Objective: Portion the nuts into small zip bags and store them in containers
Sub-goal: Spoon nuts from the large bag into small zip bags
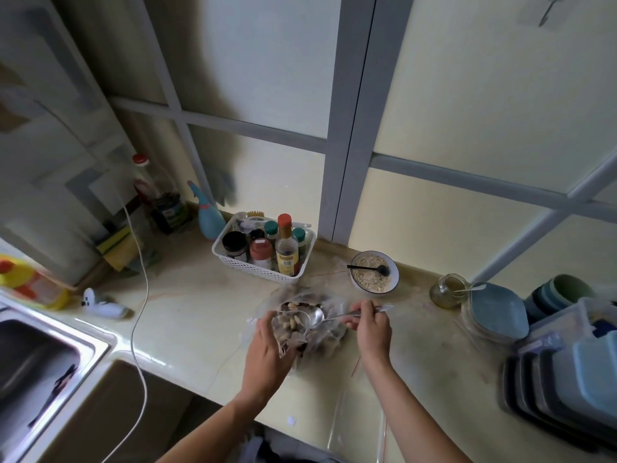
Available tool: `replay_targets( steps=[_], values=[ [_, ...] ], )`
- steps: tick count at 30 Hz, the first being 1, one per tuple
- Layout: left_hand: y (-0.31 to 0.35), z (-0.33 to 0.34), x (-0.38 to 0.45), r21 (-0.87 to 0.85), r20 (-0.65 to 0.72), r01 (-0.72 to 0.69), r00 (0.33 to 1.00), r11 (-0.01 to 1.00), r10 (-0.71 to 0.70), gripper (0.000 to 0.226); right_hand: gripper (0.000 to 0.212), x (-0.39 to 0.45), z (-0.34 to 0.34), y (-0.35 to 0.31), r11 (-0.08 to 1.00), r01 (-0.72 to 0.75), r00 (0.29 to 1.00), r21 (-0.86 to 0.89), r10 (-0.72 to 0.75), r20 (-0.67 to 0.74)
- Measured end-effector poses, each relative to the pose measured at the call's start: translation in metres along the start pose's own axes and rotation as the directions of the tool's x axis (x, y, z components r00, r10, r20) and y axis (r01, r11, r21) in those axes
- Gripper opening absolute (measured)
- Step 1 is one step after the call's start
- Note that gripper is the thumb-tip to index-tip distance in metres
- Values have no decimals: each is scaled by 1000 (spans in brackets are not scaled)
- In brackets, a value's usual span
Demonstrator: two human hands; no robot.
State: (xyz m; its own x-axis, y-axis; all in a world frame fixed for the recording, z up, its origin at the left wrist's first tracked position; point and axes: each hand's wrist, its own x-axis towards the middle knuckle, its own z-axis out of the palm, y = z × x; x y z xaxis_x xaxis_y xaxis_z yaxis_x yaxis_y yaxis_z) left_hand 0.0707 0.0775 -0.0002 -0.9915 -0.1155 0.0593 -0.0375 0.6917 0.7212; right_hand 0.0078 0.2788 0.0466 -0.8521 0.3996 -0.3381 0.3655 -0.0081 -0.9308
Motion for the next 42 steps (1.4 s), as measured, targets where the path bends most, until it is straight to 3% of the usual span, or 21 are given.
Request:
replay_targets(
  steps=[5,7,12,15,18,21,22,24,27,34,38,42],
  values=[
    [1,-5,3,-111,-9,-3,1000,994,2,75,20,11,16,27,906,-329,942,265,296,157],
    [1,-8,6,-138,-17,-17,1000,990,14,73,13,14,17,37,876,-395,918,279,362,162],
    [-10,-7,16,-117,-15,-10,1000,993,8,79,22,27,7,47,934,-350,917,70,357,-179],
    [-12,-5,19,-146,-8,21,1000,989,-22,80,19,31,1,46,891,-453,880,-20,444,-172],
    [-8,-3,23,-185,-18,56,998,981,-60,77,23,28,1,41,827,-516,857,-224,500,-126],
    [-5,-2,28,-203,-14,48,999,978,-52,76,40,8,13,26,805,-360,932,-471,334,-140],
    [-5,-1,30,-205,-13,43,999,978,-46,77,35,-2,20,17,825,-273,962,-495,250,-113],
    [-6,1,33,-221,-8,37,999,975,-39,80,14,-19,36,6,884,-101,986,-457,149,69],
    [-6,1,36,-268,29,42,999,963,-36,85,15,-31,55,4,895,7,928,-445,160,337],
    [-26,-5,42,-333,185,75,983,940,-13,136,8,-30,60,-2,792,240,953,-561,-83,291],
    [-40,-16,43,-364,199,81,980,928,-7,127,6,-29,51,-13,798,334,909,-501,-132,396],
    [-45,-25,47,-365,222,114,975,924,-33,124,9,-30,42,-20,834,335,844,-438,-59,534]
  ],
)
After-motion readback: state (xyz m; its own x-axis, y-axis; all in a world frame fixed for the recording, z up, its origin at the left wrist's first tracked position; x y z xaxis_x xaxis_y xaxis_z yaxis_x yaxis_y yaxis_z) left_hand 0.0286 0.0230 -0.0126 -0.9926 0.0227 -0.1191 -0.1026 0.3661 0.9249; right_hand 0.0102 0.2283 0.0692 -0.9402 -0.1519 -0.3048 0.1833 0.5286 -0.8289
